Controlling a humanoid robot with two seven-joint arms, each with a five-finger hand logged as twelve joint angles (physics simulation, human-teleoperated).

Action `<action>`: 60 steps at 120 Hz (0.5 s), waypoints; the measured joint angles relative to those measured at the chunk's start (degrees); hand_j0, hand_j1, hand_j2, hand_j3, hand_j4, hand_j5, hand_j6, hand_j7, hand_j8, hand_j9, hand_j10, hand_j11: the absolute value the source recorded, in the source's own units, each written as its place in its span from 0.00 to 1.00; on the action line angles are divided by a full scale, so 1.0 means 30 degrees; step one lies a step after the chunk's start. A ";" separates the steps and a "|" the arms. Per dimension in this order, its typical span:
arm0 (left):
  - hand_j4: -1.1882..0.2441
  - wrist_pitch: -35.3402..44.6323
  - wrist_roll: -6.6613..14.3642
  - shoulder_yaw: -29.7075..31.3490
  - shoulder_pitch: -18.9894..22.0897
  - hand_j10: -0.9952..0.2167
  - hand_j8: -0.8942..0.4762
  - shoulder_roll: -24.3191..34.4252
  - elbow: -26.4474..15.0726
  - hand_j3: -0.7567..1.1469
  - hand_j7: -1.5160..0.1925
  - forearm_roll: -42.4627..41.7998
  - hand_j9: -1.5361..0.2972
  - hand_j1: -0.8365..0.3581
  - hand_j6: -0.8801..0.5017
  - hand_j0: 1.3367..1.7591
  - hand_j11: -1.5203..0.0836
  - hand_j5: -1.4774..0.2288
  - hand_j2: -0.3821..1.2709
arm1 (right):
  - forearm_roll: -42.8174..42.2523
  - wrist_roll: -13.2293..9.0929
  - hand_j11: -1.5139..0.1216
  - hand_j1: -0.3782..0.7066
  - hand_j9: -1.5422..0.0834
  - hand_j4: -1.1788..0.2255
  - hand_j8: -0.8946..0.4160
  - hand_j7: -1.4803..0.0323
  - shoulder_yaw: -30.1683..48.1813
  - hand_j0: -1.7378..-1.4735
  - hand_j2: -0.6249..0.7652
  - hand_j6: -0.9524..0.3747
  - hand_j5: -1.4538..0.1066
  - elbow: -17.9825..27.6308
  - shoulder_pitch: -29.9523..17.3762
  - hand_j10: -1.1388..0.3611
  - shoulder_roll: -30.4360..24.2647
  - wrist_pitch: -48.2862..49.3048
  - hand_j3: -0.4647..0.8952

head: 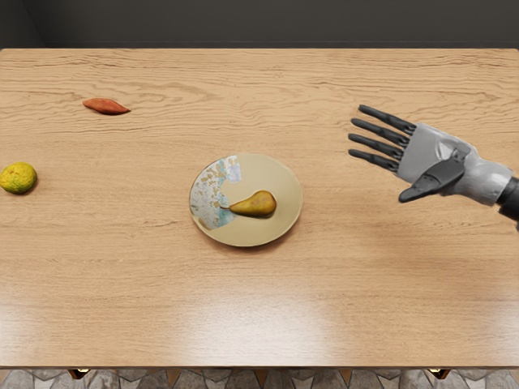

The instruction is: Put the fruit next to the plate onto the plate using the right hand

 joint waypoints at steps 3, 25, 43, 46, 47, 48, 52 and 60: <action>0.83 0.0000 0.0001 -0.0009 0.0000 0.82 0.65 0.0000 0.0000 0.40 0.88 -0.0001 0.83 0.99 0.63 0.76 0.94 0.86 0.23 | 0.0089 0.0000 0.92 0.03 0.95 0.84 0.68 0.98 0.0524 0.30 0.45 0.72 0.93 -0.0105 -0.0378 0.76 -0.0036 0.0004 0.34; 0.83 0.0000 0.0001 -0.0016 0.0204 0.82 0.65 0.0000 0.0019 0.40 0.88 -0.0001 0.83 0.99 0.63 0.76 0.94 0.86 0.23 | 0.0837 0.0000 0.92 0.03 0.95 0.84 0.68 0.98 0.3064 0.30 0.45 0.72 0.93 -0.1061 -0.2233 0.76 -0.0145 0.0016 0.34; 0.83 0.0000 -0.0004 -0.0014 0.0040 0.82 0.65 0.0000 0.0023 0.40 0.88 -0.0002 0.83 0.99 0.63 0.76 0.94 0.86 0.23 | 0.0977 0.0000 0.93 0.03 0.95 0.84 0.68 0.98 0.3639 0.30 0.45 0.72 0.93 -0.1375 -0.2600 0.76 -0.0163 0.0018 0.34; 0.83 0.0000 -0.0004 -0.0014 0.0056 0.82 0.65 0.0000 0.0024 0.40 0.88 -0.0001 0.83 0.99 0.63 0.76 0.94 0.86 0.23 | 0.0987 0.0000 0.93 0.03 0.95 0.84 0.68 0.98 0.3687 0.30 0.45 0.72 0.93 -0.1397 -0.2624 0.76 -0.0166 0.0018 0.34; 0.83 0.0000 -0.0004 -0.0014 0.0057 0.82 0.65 0.0000 0.0024 0.40 0.88 -0.0001 0.83 0.99 0.63 0.76 0.94 0.86 0.23 | 0.0989 0.0000 0.93 0.03 0.95 0.84 0.68 0.98 0.3700 0.30 0.45 0.72 0.93 -0.1403 -0.2631 0.76 -0.0169 0.0018 0.34; 0.83 0.0000 -0.0005 -0.0014 0.0058 0.82 0.65 0.0000 0.0025 0.40 0.88 -0.0001 0.83 0.99 0.63 0.76 0.94 0.86 0.23 | 0.0992 0.0000 0.93 0.03 0.95 0.84 0.68 0.98 0.3713 0.30 0.45 0.72 0.93 -0.1409 -0.2638 0.76 -0.0168 0.0018 0.34; 0.83 0.0000 -0.0001 -0.0014 0.0059 0.82 0.65 0.0000 0.0026 0.40 0.88 -0.0002 0.83 0.99 0.63 0.76 0.94 0.86 0.23 | 0.1000 0.0000 0.93 0.03 0.95 0.84 0.68 0.98 0.3754 0.30 0.45 0.72 0.93 -0.1428 -0.2659 0.76 -0.0168 0.0018 0.34; 0.83 0.0000 -0.0004 -0.0016 0.0059 0.82 0.65 0.0000 0.0027 0.40 0.88 -0.0002 0.83 0.99 0.63 0.76 0.94 0.86 0.23 | 0.1010 0.0000 0.93 0.03 0.95 0.84 0.68 0.98 0.3806 0.30 0.45 0.72 0.93 -0.1452 -0.2686 0.76 -0.0168 0.0018 0.34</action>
